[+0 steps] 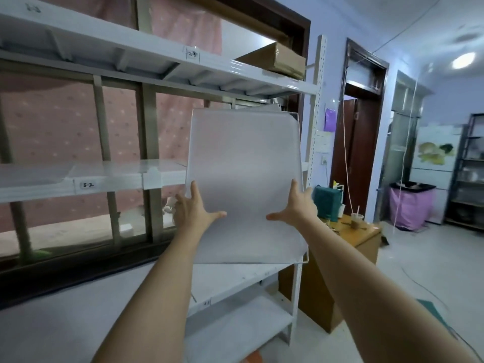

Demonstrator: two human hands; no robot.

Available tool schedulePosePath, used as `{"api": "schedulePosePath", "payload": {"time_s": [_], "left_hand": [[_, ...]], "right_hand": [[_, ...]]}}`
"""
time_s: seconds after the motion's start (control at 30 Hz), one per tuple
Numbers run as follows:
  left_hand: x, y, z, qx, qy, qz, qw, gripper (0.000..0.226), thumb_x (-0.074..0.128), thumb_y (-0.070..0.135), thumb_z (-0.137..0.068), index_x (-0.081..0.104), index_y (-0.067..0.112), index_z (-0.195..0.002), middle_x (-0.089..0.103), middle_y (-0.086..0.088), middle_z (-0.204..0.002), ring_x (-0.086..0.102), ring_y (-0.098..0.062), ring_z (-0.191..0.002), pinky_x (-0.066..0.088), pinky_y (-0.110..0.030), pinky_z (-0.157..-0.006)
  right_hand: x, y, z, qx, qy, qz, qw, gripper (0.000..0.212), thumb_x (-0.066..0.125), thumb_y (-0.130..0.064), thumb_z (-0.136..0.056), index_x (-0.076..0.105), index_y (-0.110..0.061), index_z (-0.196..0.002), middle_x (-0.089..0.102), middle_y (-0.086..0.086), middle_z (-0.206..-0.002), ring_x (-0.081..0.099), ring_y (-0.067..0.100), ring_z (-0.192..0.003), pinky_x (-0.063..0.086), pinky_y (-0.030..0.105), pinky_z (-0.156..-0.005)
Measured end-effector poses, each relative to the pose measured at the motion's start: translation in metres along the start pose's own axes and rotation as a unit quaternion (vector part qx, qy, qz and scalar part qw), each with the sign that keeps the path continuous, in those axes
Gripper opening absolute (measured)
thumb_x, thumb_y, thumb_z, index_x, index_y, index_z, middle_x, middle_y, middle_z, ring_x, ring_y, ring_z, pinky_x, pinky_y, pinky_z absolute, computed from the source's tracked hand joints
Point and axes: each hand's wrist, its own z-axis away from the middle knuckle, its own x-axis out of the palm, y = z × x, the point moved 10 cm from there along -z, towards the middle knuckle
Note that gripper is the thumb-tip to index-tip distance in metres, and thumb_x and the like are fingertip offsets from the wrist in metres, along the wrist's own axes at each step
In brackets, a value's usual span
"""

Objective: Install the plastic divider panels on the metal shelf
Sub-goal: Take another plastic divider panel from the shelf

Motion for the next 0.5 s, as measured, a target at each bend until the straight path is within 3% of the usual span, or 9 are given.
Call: {"api": "schedulePosePath", "payload": {"time_s": [0.17,0.3,0.5], "left_hand": [[0.031,0.017,-0.006,0.006,-0.005,-0.038,0.999,0.125,0.073,0.07,-0.059,0.003,0.022,-0.151,0.021,-0.031,-0.147,0.027,-0.042,-0.136,0.036,-0.048,-0.103],[0.036,0.034,-0.024,0.019,0.0,-0.071,0.997,0.123,0.071,0.072,-0.06,0.005,0.021,-0.151,0.033,-0.03,-0.135,0.046,-0.042,-0.118,0.043,-0.045,-0.095],[0.054,0.051,-0.057,0.024,0.001,-0.065,0.998,0.117,0.072,0.064,-0.066,0.005,0.02,-0.151,0.033,-0.028,-0.134,0.047,-0.042,-0.117,0.042,-0.045,-0.093]], "right_hand": [[0.008,0.035,-0.013,0.023,0.003,0.012,1.0,0.123,0.085,-0.051,-0.061,0.008,-0.02,-0.151,0.023,0.023,-0.146,0.053,0.04,-0.116,0.049,0.041,-0.089],[0.014,0.044,-0.036,0.034,0.016,-0.004,0.999,0.122,0.085,-0.052,-0.06,0.009,-0.02,-0.15,0.023,0.025,-0.147,0.046,0.042,-0.125,0.049,0.046,-0.097],[0.02,0.043,-0.082,0.037,0.026,-0.008,0.999,0.123,0.086,-0.05,-0.06,0.008,-0.02,-0.15,0.021,0.025,-0.148,0.042,0.043,-0.129,0.045,0.05,-0.1]]}}
